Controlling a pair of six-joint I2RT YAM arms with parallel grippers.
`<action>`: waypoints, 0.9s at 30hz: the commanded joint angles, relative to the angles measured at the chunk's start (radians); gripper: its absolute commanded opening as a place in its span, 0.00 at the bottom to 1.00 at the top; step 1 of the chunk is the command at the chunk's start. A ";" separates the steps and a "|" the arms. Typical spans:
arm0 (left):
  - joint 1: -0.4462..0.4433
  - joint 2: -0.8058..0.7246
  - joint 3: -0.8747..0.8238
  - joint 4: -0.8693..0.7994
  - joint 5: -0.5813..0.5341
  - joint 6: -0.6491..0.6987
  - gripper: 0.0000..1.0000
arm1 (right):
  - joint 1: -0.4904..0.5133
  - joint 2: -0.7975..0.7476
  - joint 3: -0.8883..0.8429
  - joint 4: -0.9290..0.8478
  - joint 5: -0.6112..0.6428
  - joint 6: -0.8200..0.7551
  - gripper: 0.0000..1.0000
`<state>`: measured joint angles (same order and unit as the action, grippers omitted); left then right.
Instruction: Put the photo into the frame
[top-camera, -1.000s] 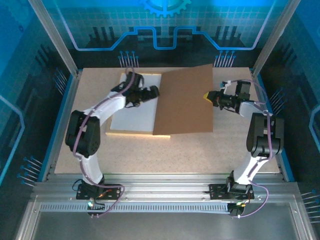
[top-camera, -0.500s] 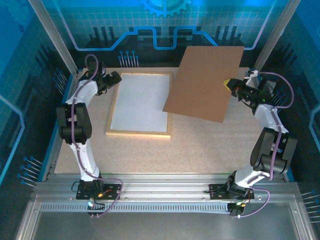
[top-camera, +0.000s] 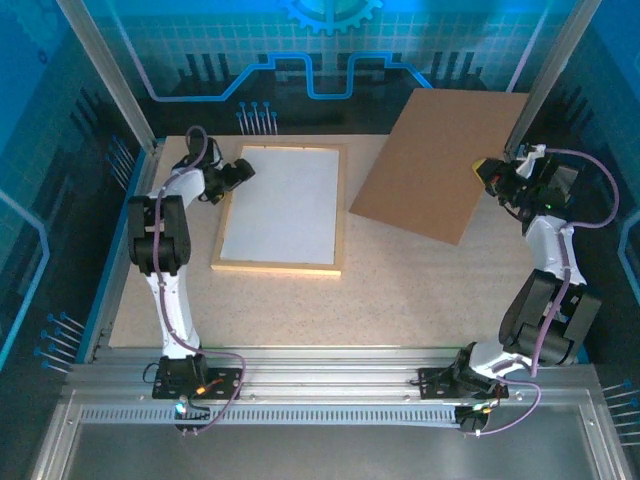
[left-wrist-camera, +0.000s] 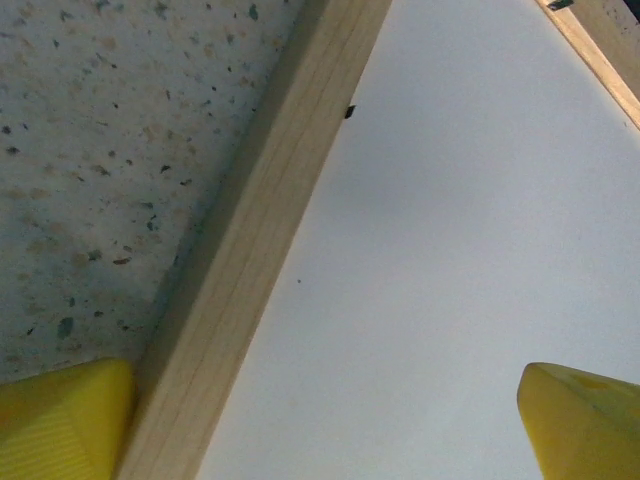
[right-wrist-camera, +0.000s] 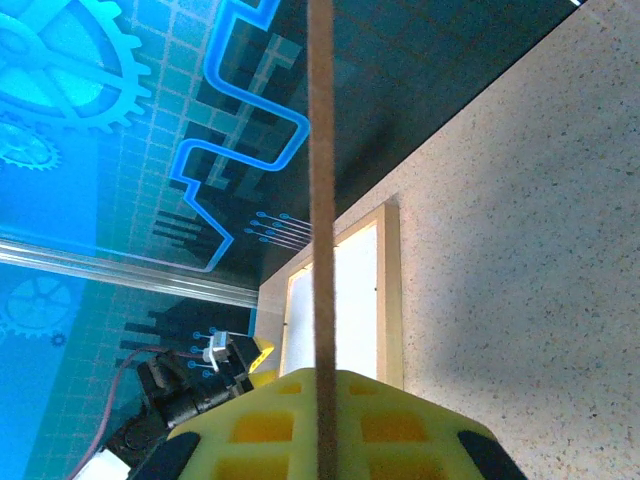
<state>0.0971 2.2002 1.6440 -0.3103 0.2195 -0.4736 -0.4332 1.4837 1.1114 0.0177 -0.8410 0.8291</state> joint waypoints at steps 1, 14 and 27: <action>-0.027 -0.030 -0.058 0.057 0.076 -0.032 0.99 | -0.011 -0.038 -0.007 0.055 -0.029 0.001 0.00; -0.167 -0.165 -0.281 0.184 0.088 -0.108 0.99 | 0.063 -0.014 0.006 0.100 -0.070 0.028 0.00; -0.190 -0.327 -0.366 0.176 0.001 -0.143 0.99 | 0.298 0.136 0.082 0.122 -0.111 0.007 0.00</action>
<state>-0.1116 1.9671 1.3159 -0.1291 0.2661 -0.6025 -0.1711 1.5917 1.1534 0.0616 -0.8906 0.8337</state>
